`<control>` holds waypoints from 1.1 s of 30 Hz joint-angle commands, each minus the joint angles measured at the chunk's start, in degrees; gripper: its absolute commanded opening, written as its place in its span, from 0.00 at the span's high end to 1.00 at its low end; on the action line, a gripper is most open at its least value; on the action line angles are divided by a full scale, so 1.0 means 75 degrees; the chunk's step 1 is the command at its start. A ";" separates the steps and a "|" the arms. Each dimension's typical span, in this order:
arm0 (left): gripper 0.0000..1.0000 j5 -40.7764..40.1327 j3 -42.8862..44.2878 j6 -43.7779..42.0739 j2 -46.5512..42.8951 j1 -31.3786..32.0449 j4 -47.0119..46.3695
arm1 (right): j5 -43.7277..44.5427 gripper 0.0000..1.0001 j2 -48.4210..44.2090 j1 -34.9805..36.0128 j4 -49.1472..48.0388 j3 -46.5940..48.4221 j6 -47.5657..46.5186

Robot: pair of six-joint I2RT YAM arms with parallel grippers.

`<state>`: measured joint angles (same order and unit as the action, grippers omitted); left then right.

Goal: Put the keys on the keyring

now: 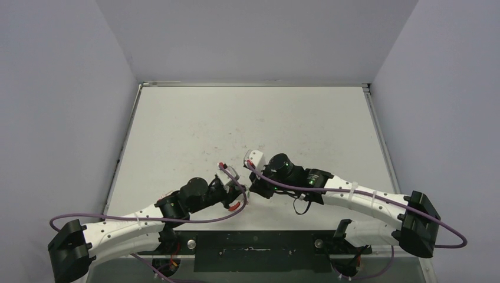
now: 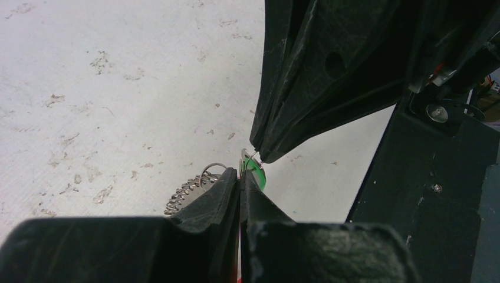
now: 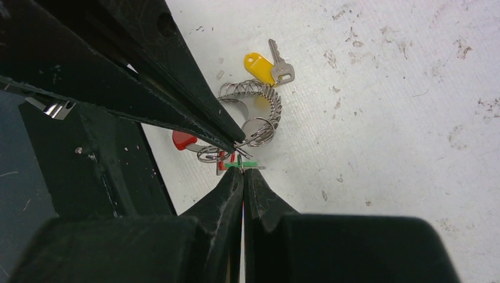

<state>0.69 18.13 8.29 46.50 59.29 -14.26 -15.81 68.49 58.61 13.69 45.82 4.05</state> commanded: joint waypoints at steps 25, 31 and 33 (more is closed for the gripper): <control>1.00 0.0055 -0.0015 -0.0127 -0.0246 0.0039 -0.0628 | 0.0166 1.00 -0.0202 0.0051 -0.0317 -0.0005 0.0258; 1.00 0.0025 -0.0015 -0.0154 -0.0223 0.0037 -0.0628 | -0.0035 1.00 -0.0401 0.0049 -0.0266 0.0054 0.0265; 1.00 0.0025 -0.0015 -0.0157 -0.0221 0.0029 -0.0618 | -0.0113 1.00 -0.0441 0.0050 -0.0280 0.0063 0.0264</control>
<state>0.71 18.06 7.68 45.52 59.29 -14.44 -14.68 67.22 58.61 13.72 45.82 5.39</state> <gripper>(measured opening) 0.007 0.025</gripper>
